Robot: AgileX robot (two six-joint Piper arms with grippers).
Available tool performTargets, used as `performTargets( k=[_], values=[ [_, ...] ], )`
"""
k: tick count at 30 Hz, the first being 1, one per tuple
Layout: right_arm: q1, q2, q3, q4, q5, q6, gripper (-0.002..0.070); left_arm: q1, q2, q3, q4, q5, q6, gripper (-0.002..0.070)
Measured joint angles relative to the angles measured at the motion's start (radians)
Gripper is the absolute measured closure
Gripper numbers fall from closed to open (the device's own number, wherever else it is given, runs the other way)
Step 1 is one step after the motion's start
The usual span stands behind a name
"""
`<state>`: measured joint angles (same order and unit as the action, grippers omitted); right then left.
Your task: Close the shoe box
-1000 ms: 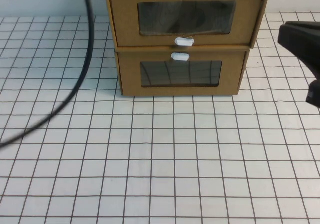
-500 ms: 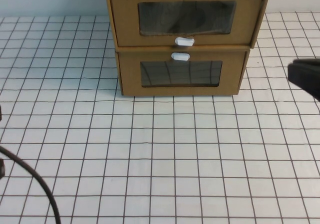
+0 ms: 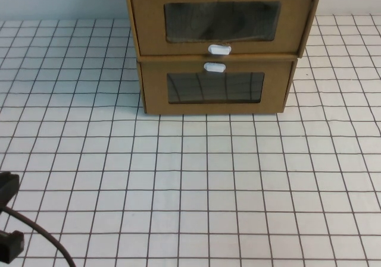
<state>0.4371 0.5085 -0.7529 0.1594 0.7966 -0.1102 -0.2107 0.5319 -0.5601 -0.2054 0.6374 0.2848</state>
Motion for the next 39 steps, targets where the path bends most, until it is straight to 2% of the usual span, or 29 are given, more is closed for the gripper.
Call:
performTargets(
  k=[20,27,31,33,39],
  values=[
    [0.0,-0.052,0.04,-0.056,0.016,0.006,0.0689,0.0,0.0,0.015,0.006,0.01,-0.002,0.0677],
    [0.0,-0.062,0.04,-0.187,0.045,0.086,0.0689,0.0,0.0,0.015,0.008,0.01,-0.002,0.0677],
    [0.0,-0.099,0.051,-0.27,-0.013,0.132,0.0689,0.0,0.0,0.015,0.008,0.01,-0.002,0.0677],
    [0.0,-0.12,0.091,-0.295,-0.104,0.151,0.0689,0.0,0.0,0.015,0.008,0.01,-0.002,0.0677],
    [-0.052,-0.207,0.371,-0.295,-0.342,0.26,0.0689,0.0,0.0,0.015,0.022,0.01,-0.002,0.0677]
  ],
)
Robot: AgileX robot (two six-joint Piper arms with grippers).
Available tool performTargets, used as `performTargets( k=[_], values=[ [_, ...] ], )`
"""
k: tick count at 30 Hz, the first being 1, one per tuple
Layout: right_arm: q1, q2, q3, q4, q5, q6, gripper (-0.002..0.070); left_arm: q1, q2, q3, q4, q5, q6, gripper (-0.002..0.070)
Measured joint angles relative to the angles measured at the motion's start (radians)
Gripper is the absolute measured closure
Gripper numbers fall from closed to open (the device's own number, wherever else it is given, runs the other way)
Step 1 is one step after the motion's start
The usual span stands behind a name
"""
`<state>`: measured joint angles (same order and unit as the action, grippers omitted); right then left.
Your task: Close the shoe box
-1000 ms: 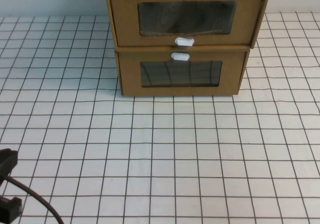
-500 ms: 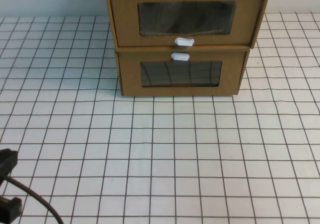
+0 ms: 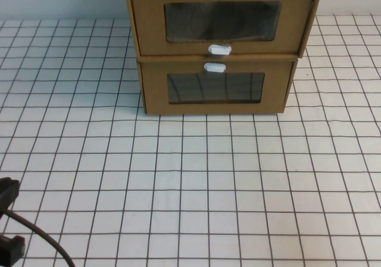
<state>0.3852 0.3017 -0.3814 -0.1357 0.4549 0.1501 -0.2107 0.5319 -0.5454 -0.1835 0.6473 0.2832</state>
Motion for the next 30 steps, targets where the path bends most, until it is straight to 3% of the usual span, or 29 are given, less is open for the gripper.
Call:
performTargets(
  k=[13,30],
  values=[
    [-0.43,-0.262,0.359,0.103,-0.175,-0.013,0.0689,0.0,0.0,0.0,0.015,0.0,0.0,0.0677],
    [-0.483,-0.31,0.405,0.114,-0.096,-0.041,0.0689,0.0,0.0,0.0,0.018,0.0,0.0,0.0677]
  ],
)
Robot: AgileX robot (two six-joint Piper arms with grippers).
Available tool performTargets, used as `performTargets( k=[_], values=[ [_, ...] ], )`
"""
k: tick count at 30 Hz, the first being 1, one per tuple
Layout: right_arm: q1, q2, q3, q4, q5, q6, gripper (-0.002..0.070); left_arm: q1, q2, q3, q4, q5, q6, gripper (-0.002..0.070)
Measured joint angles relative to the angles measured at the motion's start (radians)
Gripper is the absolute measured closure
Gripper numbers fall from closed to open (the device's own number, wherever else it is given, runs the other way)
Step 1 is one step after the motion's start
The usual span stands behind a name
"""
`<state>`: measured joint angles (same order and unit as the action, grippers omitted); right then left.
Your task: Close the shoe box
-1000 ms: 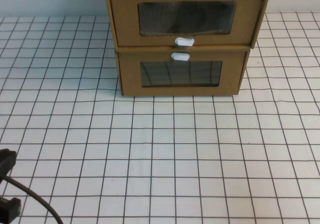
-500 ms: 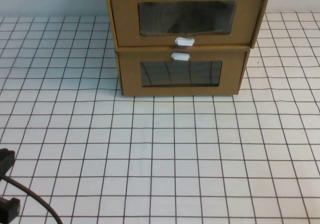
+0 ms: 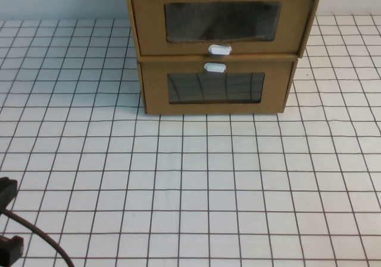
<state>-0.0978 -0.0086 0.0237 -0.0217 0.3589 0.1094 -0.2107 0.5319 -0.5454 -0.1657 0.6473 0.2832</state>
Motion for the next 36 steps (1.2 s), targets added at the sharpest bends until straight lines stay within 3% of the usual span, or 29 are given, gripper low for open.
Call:
performTargets(
  k=[16,20,23,29,32,36],
  values=[
    [0.0,0.0,0.0,0.0,0.0,0.0,0.0689,-0.01,0.0,0.005,0.009,-0.004,0.0,0.0677],
    [0.0,0.0,0.0,0.0,0.0,0.0,0.0689,-0.04,-0.033,0.06,0.101,-0.089,-0.005,0.0677],
    [0.0,0.0,0.0,0.0,0.0,0.0,0.0689,-0.034,-0.118,0.149,0.138,-0.237,-0.104,0.0677],
    [0.0,0.0,0.0,0.0,0.0,0.002,0.0689,0.073,-0.364,0.435,0.14,-0.63,-0.19,0.0677],
    [0.0,0.0,0.0,0.0,0.0,0.002,0.0689,0.139,-0.484,0.536,0.113,-0.658,-0.201,0.0677],
    [0.0,0.0,0.0,0.0,0.0,0.002,0.0689,0.172,-0.538,0.567,0.108,-0.56,-0.206,0.0677]
  ],
)
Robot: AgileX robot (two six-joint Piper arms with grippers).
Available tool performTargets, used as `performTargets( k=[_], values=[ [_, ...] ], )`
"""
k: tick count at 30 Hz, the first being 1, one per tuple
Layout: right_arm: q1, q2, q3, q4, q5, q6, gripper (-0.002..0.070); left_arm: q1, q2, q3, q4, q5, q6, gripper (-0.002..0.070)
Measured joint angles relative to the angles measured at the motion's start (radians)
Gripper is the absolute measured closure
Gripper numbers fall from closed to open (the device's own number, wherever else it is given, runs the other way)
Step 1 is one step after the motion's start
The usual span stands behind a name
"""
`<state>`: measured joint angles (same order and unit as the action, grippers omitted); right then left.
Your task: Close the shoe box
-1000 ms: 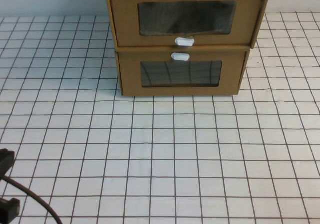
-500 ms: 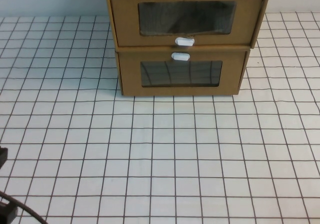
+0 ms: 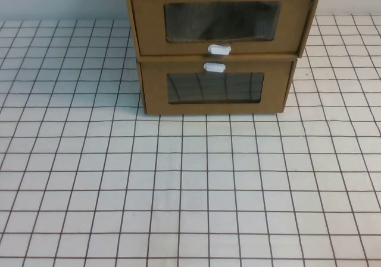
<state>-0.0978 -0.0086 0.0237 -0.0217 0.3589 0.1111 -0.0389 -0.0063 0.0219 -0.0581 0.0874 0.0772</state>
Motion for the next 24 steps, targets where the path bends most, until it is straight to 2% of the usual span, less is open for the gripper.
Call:
performTargets(
  k=[9,24],
  values=[
    [0.0,-0.002,0.0,0.0,0.0,0.0,0.0689,0.002,-0.002,0.004,0.0,0.268,-0.002,0.0677],
    [0.0,-0.002,0.0,0.0,0.0,0.0,0.0689,0.002,-0.002,0.004,-0.002,0.292,-0.002,0.0677]
  ],
)
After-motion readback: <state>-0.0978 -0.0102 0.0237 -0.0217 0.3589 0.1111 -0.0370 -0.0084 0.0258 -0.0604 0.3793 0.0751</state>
